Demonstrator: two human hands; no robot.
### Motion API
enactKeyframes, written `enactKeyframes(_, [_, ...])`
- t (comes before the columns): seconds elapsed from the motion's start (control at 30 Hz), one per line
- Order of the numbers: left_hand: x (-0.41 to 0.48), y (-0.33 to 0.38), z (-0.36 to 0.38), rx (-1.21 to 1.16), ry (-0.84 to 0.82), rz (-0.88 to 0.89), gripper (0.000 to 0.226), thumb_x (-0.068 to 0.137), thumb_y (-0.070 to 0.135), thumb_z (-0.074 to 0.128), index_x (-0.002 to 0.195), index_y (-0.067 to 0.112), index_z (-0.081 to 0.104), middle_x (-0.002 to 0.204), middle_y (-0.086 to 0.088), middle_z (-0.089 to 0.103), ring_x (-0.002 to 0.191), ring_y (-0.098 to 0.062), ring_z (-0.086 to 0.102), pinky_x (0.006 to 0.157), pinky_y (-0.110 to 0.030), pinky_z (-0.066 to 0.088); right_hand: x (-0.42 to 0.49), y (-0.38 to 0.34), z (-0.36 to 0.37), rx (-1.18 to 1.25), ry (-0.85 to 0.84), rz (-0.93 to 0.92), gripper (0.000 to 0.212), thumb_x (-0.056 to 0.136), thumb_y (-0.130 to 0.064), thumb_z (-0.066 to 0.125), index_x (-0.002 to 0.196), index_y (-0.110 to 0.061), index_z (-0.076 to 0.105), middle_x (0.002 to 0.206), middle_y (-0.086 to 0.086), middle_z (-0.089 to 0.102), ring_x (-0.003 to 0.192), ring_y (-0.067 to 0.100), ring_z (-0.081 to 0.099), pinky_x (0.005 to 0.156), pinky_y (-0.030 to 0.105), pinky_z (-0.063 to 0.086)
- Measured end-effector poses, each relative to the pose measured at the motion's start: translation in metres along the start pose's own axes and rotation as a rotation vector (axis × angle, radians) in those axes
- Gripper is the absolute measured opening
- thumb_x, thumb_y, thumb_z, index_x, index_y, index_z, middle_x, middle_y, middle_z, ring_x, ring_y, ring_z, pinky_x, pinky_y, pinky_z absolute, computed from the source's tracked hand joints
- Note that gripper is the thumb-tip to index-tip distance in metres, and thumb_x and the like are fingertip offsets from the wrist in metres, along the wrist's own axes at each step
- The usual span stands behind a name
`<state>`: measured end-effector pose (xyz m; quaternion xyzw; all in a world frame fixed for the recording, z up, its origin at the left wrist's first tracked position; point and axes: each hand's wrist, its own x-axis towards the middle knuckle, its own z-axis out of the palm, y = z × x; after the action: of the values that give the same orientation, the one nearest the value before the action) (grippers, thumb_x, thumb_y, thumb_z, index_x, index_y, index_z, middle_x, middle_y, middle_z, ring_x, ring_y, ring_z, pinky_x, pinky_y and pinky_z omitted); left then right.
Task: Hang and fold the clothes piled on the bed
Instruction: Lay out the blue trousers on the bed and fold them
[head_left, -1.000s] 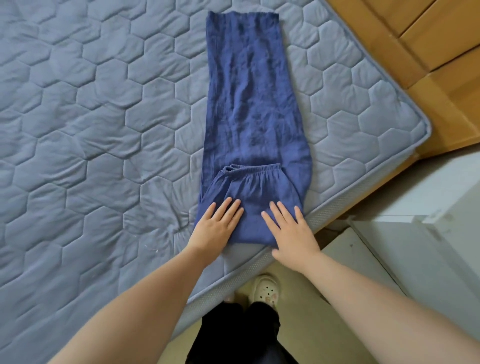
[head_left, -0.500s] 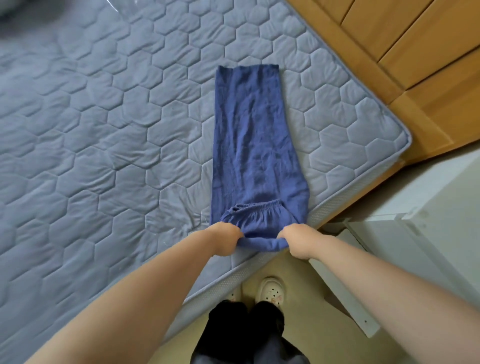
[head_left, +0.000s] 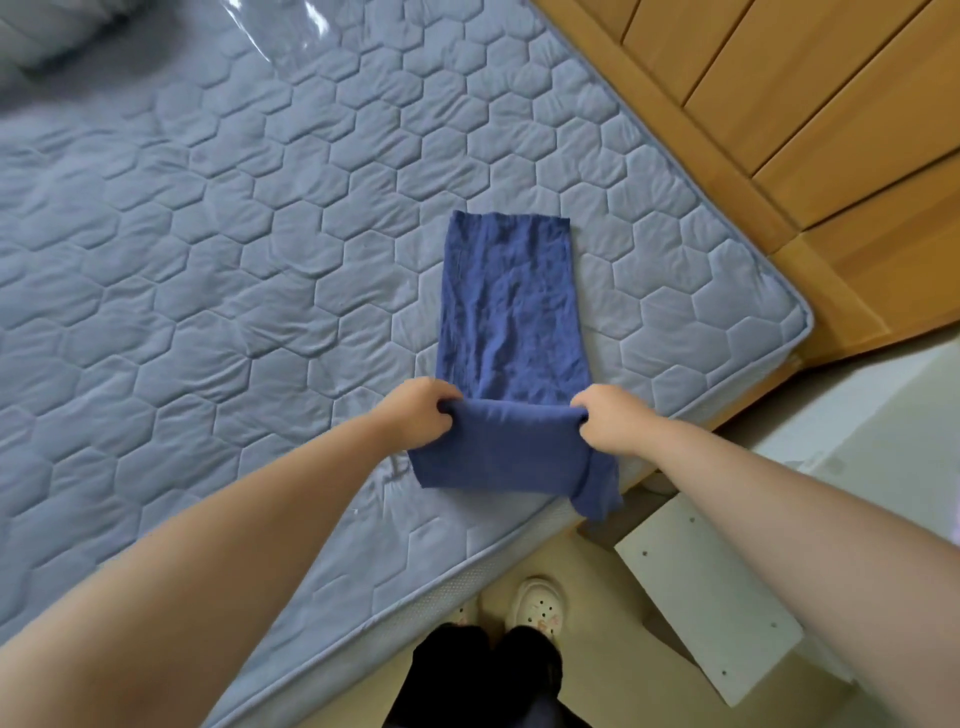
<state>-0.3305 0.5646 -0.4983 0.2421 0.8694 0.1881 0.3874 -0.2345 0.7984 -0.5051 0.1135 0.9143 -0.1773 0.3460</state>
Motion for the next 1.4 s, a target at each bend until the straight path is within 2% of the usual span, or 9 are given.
enactKeyframes(0.2, [0.028, -0.002, 0.012, 0.070, 0.442, 0.031, 0.055, 0.093, 0.010, 0.045, 0.147, 0.015, 0.034, 0.146, -0.009, 0.042, 0.133, -0.029, 0.039, 0.105, -0.037, 0.032, 0.032, -0.003, -0.015, -0.038, 0.430, 0.143, 0.036, 0.085, -0.004, 0.046, 0.120, -0.011, 0.052, 0.128, 0.015, 0.052, 0.119, 0.032, 0.046, 0.095, 0.037, 0.037])
enactKeyframes(0.4, [0.045, -0.006, 0.082, 0.536, 0.116, 0.122, 0.070, 0.098, 0.036, 0.039, 0.153, 0.020, 0.000, 0.161, -0.003, -0.008, 0.147, -0.024, -0.010, 0.117, -0.049, 0.002, 0.047, -0.023, 0.053, -0.315, 0.258, -0.015, 0.070, 0.094, -0.032, 0.046, 0.152, -0.014, 0.010, 0.160, 0.010, -0.005, 0.147, 0.025, -0.005, 0.118, 0.044, -0.001])
enactKeyframes(0.57, [0.042, -0.031, 0.119, 0.714, -0.080, 0.104, 0.076, 0.097, 0.039, 0.040, 0.151, 0.027, -0.012, 0.159, -0.003, -0.015, 0.147, -0.026, -0.012, 0.116, -0.051, 0.002, 0.033, 0.012, 0.095, -0.453, 0.137, 0.117, 0.071, 0.094, -0.026, 0.048, 0.152, -0.016, 0.009, 0.160, 0.010, -0.004, 0.147, 0.027, -0.004, 0.117, 0.049, 0.004])
enactKeyframes(0.67, [0.033, -0.046, 0.117, 0.737, -0.071, 0.114, 0.077, 0.096, 0.034, 0.041, 0.151, 0.029, -0.012, 0.159, -0.004, -0.016, 0.147, -0.026, -0.012, 0.118, -0.050, 0.003, 0.015, 0.047, 0.099, -0.168, 0.363, 0.266, 0.064, 0.088, -0.020, 0.058, 0.145, -0.013, 0.029, 0.154, 0.012, 0.023, 0.141, 0.027, 0.022, 0.115, 0.040, 0.022])
enactKeyframes(0.8, [0.021, -0.052, 0.118, 0.285, 0.260, 0.075, 0.075, 0.090, 0.044, 0.053, 0.152, 0.023, 0.015, 0.161, -0.006, 0.004, 0.148, -0.026, 0.004, 0.118, -0.048, 0.013, 0.007, 0.047, 0.094, 0.470, 0.616, 0.465, 0.046, 0.086, -0.033, 0.064, 0.120, -0.007, 0.052, 0.121, 0.011, 0.052, 0.109, 0.028, 0.053, 0.089, 0.040, 0.048])
enactKeyframes(0.9, [0.019, -0.048, 0.123, -0.292, 0.509, -0.268, 0.070, 0.088, 0.034, 0.062, 0.147, 0.015, 0.031, 0.147, -0.009, 0.037, 0.134, -0.027, 0.035, 0.111, -0.042, 0.032, 0.009, 0.035, 0.100, 0.585, 0.490, 0.571, 0.047, 0.077, -0.045, 0.071, 0.101, -0.007, 0.056, 0.106, 0.009, 0.053, 0.095, 0.029, 0.056, 0.079, 0.040, 0.051])
enactKeyframes(1.03, [0.021, -0.033, 0.124, -0.745, 0.406, -0.508, 0.053, 0.090, 0.026, 0.060, 0.138, 0.016, 0.040, 0.119, 0.006, 0.051, 0.110, -0.018, 0.053, 0.092, -0.031, 0.043, 0.012, 0.031, 0.104, 0.762, 0.444, 0.593, 0.021, 0.089, -0.021, 0.063, 0.097, -0.001, 0.063, 0.099, 0.013, 0.062, 0.091, 0.030, 0.060, 0.073, 0.032, 0.045])
enactKeyframes(1.2, [0.027, -0.037, 0.123, -0.823, 0.380, -0.580, 0.018, 0.088, -0.001, 0.053, 0.101, 0.011, 0.053, 0.099, -0.010, 0.060, 0.095, -0.031, 0.060, 0.087, -0.044, 0.052, 0.008, 0.047, 0.097, 1.893, 0.288, 0.765, 0.026, 0.100, -0.004, 0.038, 0.121, -0.006, 0.053, 0.111, 0.015, 0.059, 0.103, 0.031, 0.056, 0.088, 0.042, 0.045])
enactKeyframes(1.4, [0.022, -0.049, 0.117, -0.596, 0.375, -0.522, 0.032, 0.086, -0.002, 0.052, 0.116, 0.008, 0.054, 0.104, -0.007, 0.058, 0.103, -0.032, 0.057, 0.078, -0.033, 0.042, -0.001, 0.057, 0.102, 1.230, 0.210, 0.758, 0.029, 0.093, 0.005, 0.046, 0.120, 0.000, 0.054, 0.122, 0.021, 0.059, 0.108, 0.036, 0.058, 0.081, 0.041, 0.050])
